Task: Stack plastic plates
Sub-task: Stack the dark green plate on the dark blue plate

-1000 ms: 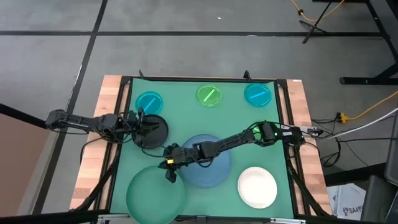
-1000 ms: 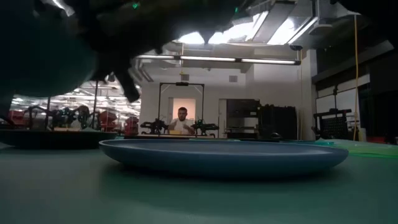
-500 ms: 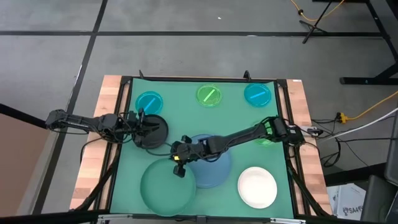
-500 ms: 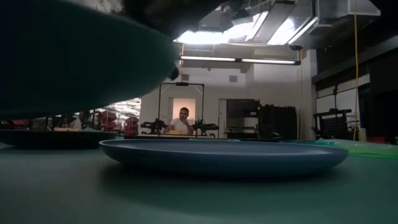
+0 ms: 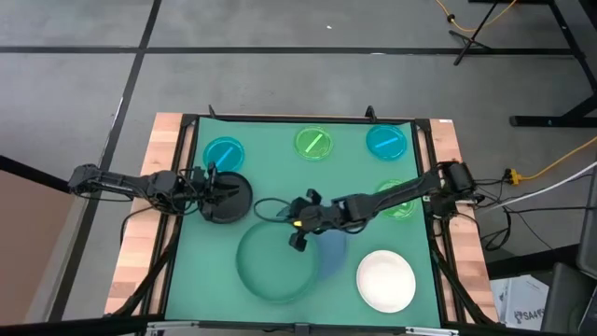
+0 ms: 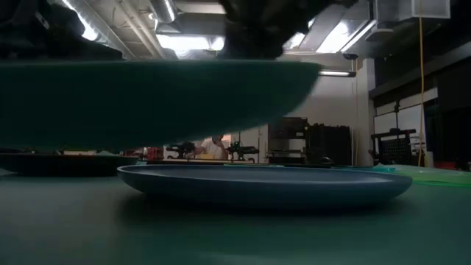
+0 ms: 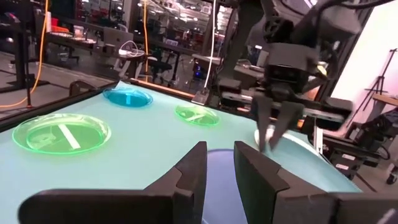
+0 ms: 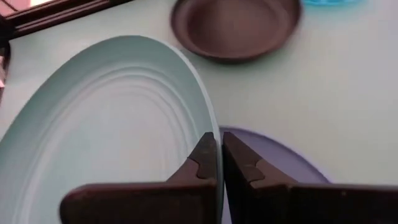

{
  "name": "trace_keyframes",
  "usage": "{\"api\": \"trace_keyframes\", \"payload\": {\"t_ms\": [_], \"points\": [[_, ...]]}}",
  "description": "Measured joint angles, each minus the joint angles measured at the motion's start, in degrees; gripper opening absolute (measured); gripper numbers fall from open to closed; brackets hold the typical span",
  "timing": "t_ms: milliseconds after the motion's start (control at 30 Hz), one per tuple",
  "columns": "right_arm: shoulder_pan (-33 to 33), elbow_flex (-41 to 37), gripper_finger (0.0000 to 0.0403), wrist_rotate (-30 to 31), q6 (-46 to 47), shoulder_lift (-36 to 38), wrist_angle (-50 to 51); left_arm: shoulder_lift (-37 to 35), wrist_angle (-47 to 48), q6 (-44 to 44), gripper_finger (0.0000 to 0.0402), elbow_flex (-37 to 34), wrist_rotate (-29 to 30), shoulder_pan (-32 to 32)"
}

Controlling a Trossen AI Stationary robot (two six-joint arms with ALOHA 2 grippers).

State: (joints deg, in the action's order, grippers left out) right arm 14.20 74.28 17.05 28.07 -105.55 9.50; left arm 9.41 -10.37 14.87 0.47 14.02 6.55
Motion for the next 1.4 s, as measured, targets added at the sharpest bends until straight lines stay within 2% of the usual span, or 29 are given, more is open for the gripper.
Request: {"api": "trace_keyframes", "payload": {"t_ms": [267, 567, 767, 1100, 1400], "points": [[-2.8, -11.6, 0.0001, 0.9, 1.9, 8.3, 0.1, 0.0, 0.5, -0.3, 0.0075, 0.0, 0.3, 0.0], [-4.6, -20.4, 0.0001, -2.4, 3.7, 13.7, -3.6, 0.0, 0.9, -0.4, 0.0075, 0.0, 1.2, 0.0], [-4.5, -23.2, 0.0001, -5.1, 5.9, 13.7, -5.3, 0.0, 0.9, -0.4, 0.0075, 0.0, 1.5, 0.0], [-4.5, -27.9, 0.0001, 1.0, 8.8, 13.5, -5.8, 0.0, 0.7, -0.4, 0.0075, 0.0, 1.6, 0.0], [-4.5, -28.0, 0.0007, 0.1, 9.3, 13.5, -5.3, 0.0, 0.7, -0.4, 0.0075, 0.0, 2.0, 0.0]]}}
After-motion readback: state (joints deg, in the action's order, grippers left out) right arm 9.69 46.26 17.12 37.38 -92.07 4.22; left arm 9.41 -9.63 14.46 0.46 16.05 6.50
